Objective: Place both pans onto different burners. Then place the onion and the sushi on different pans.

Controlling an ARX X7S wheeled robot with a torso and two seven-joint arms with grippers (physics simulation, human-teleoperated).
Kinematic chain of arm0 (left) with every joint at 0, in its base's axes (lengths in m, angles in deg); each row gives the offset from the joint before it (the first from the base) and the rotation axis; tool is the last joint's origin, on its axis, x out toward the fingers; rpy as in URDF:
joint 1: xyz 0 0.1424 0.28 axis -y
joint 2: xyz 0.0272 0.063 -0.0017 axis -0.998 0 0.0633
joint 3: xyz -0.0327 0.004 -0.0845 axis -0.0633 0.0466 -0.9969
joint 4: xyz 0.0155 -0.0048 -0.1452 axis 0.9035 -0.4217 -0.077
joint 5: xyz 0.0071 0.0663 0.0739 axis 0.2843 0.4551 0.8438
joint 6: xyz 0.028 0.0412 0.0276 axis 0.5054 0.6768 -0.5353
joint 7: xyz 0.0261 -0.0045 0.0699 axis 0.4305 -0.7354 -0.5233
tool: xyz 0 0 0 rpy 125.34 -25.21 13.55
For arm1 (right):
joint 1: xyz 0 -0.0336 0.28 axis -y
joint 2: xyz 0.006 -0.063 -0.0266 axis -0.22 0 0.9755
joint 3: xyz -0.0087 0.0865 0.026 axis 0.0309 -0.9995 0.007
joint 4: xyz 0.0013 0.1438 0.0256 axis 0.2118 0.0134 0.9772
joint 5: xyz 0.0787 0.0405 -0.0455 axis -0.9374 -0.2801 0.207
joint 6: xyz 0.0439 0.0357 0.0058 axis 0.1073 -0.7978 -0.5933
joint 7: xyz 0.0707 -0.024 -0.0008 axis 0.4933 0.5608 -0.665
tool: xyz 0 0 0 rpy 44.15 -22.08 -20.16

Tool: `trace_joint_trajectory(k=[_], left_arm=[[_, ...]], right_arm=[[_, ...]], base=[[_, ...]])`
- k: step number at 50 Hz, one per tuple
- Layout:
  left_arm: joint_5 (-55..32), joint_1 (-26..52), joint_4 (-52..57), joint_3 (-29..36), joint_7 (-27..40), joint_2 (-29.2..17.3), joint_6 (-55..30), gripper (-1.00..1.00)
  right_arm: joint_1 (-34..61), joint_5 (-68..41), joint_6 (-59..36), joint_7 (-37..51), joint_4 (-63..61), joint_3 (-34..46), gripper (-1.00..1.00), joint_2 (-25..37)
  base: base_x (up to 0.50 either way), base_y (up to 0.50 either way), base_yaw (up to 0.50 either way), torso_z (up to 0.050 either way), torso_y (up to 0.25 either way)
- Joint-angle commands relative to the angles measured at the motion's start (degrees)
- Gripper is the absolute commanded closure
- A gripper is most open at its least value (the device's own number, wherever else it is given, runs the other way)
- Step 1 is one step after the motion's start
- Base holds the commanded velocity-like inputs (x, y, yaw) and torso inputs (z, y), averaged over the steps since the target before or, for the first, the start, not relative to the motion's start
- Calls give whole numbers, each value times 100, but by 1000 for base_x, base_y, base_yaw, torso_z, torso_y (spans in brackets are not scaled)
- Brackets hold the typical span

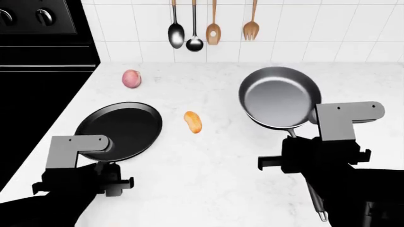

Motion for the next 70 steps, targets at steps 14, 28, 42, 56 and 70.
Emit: trace_joint_trajectory(k=[14, 28, 42, 56, 70], left_arm=[[-1130, 533, 329, -229, 563, -168, 121, 100], [-1733, 961, 453, -167, 1046, -333, 180, 100], [-1752, 1042, 704, -260, 1013, -426, 266, 100], [-1801, 1108, 719, -203, 1038, -480, 294, 100], [-2345, 1685, 933, -20, 1594, -958, 222, 100]], right_arm=[[120, 111, 121, -60, -147, -107, 100, 42], [78, 371, 169, -250, -420, -160, 100, 110], [42, 520, 175, -390, -638, -127, 100, 173], [-44, 551, 336, -444, -799, -242, 100, 217], [42, 600, 338, -424, -807, -188, 100, 256]], base=[[0, 0, 0, 0, 2], [0, 0, 0, 1, 4], [-162, 41, 0, 1, 5], [-290, 95, 0, 1, 3], [0, 105, 0, 1, 4]])
